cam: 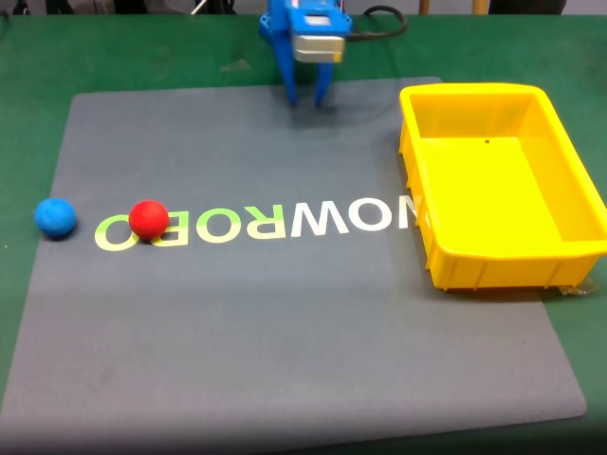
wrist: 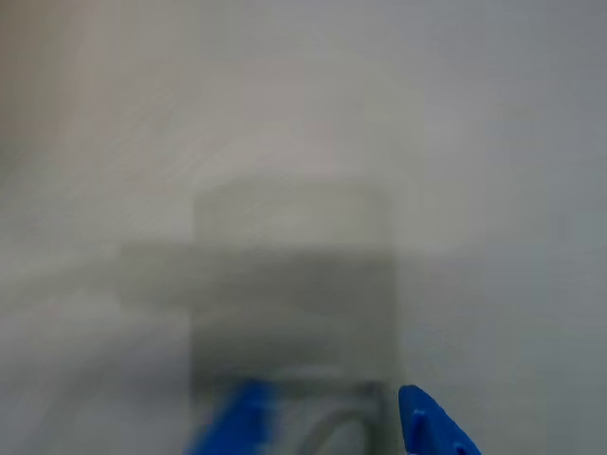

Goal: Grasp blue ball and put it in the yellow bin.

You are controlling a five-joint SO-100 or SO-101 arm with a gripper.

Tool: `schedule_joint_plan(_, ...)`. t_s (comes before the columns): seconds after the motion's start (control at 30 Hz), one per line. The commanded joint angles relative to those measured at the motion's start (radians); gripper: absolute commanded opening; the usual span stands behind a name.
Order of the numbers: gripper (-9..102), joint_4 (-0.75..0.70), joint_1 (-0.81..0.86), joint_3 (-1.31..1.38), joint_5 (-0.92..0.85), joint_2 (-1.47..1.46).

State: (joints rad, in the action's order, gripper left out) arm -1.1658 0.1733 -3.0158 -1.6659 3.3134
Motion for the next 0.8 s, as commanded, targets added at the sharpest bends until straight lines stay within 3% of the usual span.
schedule_joint_plan(0.0, 31, 0.15, 0.158, 0.103, -0.026, 0.011)
schedule_joint_plan(0.23, 33, 0.273, 0.319, 0.252, -0.058, -0.11)
schedule_joint_plan(0.53, 34, 0.345, 0.405, 0.828, 0.052, -0.867)
schedule_joint_plan(0.77, 36, 0.387, 0.483, 1.138, 0.067, -1.296)
